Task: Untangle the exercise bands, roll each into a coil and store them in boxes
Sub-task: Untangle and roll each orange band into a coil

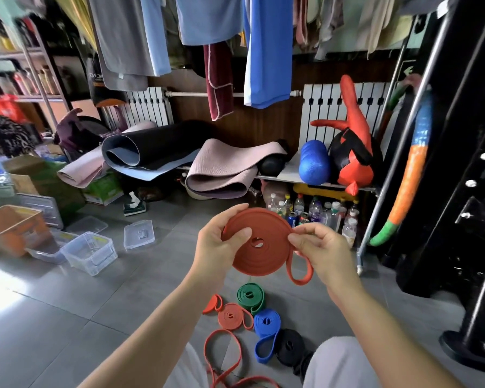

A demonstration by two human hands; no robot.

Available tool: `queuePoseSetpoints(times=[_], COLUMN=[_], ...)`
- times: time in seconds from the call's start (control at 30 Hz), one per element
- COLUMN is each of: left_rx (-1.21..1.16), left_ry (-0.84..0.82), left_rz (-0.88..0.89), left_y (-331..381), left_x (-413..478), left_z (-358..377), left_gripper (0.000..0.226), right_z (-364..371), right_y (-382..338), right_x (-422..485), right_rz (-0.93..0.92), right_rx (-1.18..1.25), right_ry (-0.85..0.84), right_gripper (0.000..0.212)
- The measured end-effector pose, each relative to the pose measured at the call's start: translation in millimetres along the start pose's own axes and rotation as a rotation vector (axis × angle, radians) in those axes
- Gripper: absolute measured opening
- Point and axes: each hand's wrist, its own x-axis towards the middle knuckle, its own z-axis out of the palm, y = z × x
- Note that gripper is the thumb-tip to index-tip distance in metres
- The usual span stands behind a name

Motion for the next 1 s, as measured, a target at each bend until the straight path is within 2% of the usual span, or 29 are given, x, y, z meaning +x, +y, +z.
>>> queuePoseSetpoints(times=[0.13, 0.2, 0.3, 0.47, 0.6, 0.7, 0.77, 0.9, 1.0], left_rx=[-0.017, -0.032, -0.074, -0.101, -0.09, -0.128, -0.153, -0.109, -0.081], left_ry=[0.037, 0.079, 0.149, 0.271, 0.384, 0.508, 0.578, 0.69, 0.756], left_rz=[-0.044, -0.064, -0.099, -0.17, -0.278, -0.352, -0.411, -0.578, -0.701], left_y=[-18, -30, -53, -102, -150, -196, -234, -326, -391], left_x=[32, 49, 72, 100, 113, 123, 123, 92, 54], left_z=[-1, -4, -10, -28, -53, -78, -95, -125, -141], left_gripper=[0.045, 0.044, 0.044, 0.046, 0.042, 0.037, 0.035, 0.038, 0.038], right_z=[8, 16, 37, 70, 112, 157, 187, 235, 260], right_y=[13, 23, 45, 94, 140, 173, 204, 293, 363], right_x=[35, 51, 72, 109, 137, 157, 163, 144, 115], right_rz=[-0.045, -0.033, 0.048, 0.145, 0.259, 0.291, 0.31, 0.485, 0.596], right_rx=[-0.117, -0.186, -0.162, -0.149, -0.204, -0.272, -0.328, -0.373, -0.427], right_ry=[0.052, 0.015, -0.066, -0.018, -0.094, -0.149, -0.119, -0.117, -0.174], right_gripper=[0.024, 0.033, 0.048, 0.024, 0.016, 0.02, 0.021, 0.016, 0.031])
